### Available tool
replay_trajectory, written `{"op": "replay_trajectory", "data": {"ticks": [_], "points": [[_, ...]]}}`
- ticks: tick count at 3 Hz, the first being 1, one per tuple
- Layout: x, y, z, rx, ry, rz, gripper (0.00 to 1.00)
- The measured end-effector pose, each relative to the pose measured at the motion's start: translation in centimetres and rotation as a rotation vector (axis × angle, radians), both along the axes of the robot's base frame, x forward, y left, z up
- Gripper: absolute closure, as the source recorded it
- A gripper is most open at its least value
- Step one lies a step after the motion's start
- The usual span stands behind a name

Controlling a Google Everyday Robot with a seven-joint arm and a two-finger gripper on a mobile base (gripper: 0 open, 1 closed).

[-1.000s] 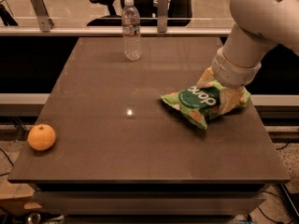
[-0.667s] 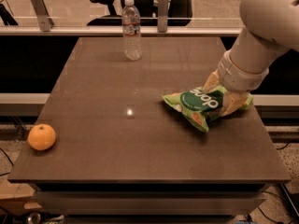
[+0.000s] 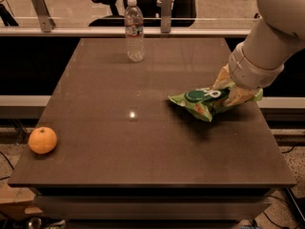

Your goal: Move green rice chip bag near orange

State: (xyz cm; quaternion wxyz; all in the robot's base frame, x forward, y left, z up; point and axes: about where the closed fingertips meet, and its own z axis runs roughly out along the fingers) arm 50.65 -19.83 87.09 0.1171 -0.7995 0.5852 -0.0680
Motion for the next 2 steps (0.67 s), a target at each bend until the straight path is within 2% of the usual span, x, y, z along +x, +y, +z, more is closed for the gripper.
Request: {"op": "replay_trajectory", "data": {"ticks": [2], "points": [[0.6,0.1,4.8,0.037,-0.098,-0.07,1.0]]}}
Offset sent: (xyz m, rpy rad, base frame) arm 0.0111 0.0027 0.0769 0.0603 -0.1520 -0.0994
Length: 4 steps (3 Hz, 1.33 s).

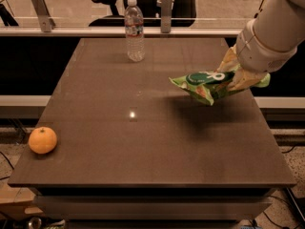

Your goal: Move green rice chip bag near orange

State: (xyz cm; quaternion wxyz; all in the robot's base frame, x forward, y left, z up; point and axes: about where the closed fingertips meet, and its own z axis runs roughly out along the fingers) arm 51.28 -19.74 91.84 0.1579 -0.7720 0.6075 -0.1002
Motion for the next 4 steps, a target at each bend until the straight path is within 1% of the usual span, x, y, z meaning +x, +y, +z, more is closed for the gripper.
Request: {"op": "replay_trajectory", "data": {"ticks": [1,2,3,4], "points": [[0.1,0.7,2.1,0.013,-0.035,0.007,1.0],[-0.7,2.1,4.3,0.027,-0.072,0.04,1.0],[-2.3,4.0,6.1,0.028,-0.114,0.074,1.0],[-4.0,5.7,7.3,0.024,-0.138,0.09,1.0]]}}
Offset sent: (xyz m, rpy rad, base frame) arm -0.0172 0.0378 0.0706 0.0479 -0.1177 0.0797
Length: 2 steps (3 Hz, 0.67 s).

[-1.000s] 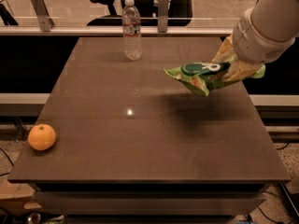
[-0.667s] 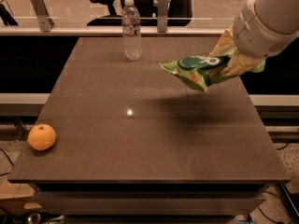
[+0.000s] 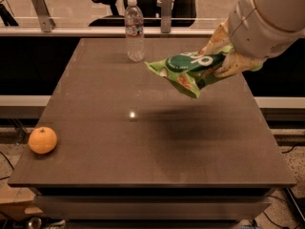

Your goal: Move green rice chip bag near orange

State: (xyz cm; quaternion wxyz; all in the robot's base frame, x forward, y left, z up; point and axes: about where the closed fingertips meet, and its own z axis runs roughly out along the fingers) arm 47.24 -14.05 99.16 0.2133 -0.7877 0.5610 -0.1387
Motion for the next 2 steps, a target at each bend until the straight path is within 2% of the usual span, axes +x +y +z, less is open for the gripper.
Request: {"op": "replay_trajectory", "data": {"ticks": [1,2], "points": [[-1.27,1.48,0.9,0.027,-0.02,0.023,1.0],[-1.21,2.05,1.24,0.109,0.004,0.088,1.0]]}}
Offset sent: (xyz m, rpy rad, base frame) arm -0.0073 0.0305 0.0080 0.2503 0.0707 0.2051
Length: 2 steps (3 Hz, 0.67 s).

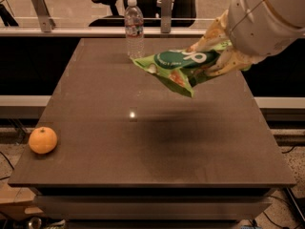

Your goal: Move green rice chip bag near orange

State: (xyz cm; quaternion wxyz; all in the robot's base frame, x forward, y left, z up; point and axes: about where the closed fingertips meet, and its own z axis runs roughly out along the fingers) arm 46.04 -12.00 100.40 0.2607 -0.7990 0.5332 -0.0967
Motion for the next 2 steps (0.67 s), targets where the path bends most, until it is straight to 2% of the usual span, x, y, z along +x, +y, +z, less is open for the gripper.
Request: {"op": "replay_trajectory", "data": {"ticks": [2], "points": [[0.8,3.2,-1.2,0.233,0.148,0.241,1.0]]}}
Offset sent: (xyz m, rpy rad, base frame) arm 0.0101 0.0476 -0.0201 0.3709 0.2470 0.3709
